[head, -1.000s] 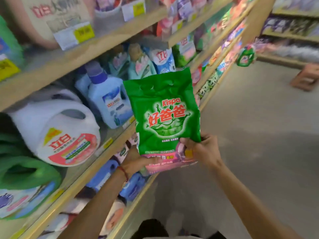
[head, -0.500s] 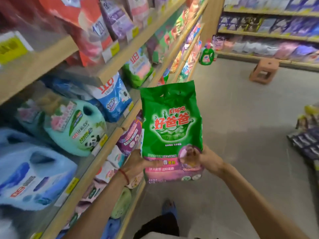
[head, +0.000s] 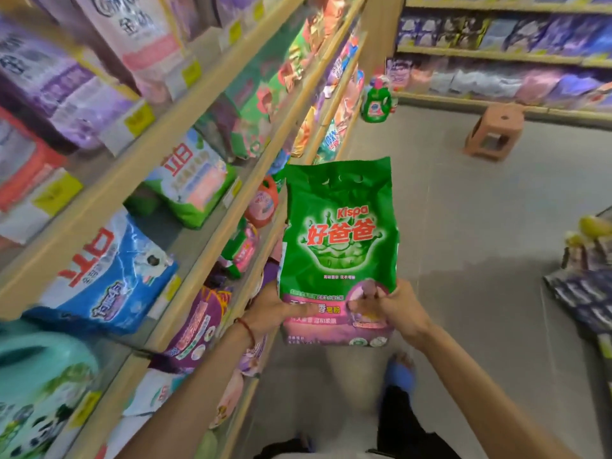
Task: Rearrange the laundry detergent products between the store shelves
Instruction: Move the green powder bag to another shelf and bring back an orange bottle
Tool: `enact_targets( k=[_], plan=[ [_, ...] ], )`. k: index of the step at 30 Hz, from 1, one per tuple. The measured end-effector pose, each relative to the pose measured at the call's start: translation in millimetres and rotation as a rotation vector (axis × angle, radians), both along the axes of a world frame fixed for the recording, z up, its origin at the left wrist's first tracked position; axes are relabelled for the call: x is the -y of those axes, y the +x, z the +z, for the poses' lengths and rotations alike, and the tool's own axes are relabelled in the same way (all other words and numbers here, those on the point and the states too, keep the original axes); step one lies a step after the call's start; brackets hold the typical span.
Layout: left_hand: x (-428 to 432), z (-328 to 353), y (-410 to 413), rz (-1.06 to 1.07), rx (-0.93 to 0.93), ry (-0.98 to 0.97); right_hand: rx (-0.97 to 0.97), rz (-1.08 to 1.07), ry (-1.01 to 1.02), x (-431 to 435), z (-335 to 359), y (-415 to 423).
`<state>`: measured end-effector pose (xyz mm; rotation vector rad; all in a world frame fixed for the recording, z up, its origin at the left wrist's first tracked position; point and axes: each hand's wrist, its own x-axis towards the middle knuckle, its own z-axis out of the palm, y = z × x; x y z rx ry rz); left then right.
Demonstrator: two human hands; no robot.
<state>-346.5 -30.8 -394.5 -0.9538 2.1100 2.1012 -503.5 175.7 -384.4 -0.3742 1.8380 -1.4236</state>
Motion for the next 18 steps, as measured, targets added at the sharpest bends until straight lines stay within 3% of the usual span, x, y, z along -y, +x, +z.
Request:
enact_targets(
  k=[10,18],
  plan=[
    [-24,6,-184,0.140,-0.031,-0.018,0.035,0.140,0.037,14,-3,-222],
    [11,-15,-267,0.290,0.012,-0.048,0.028,0.330,0.059,75,-6,-325]
  ],
)
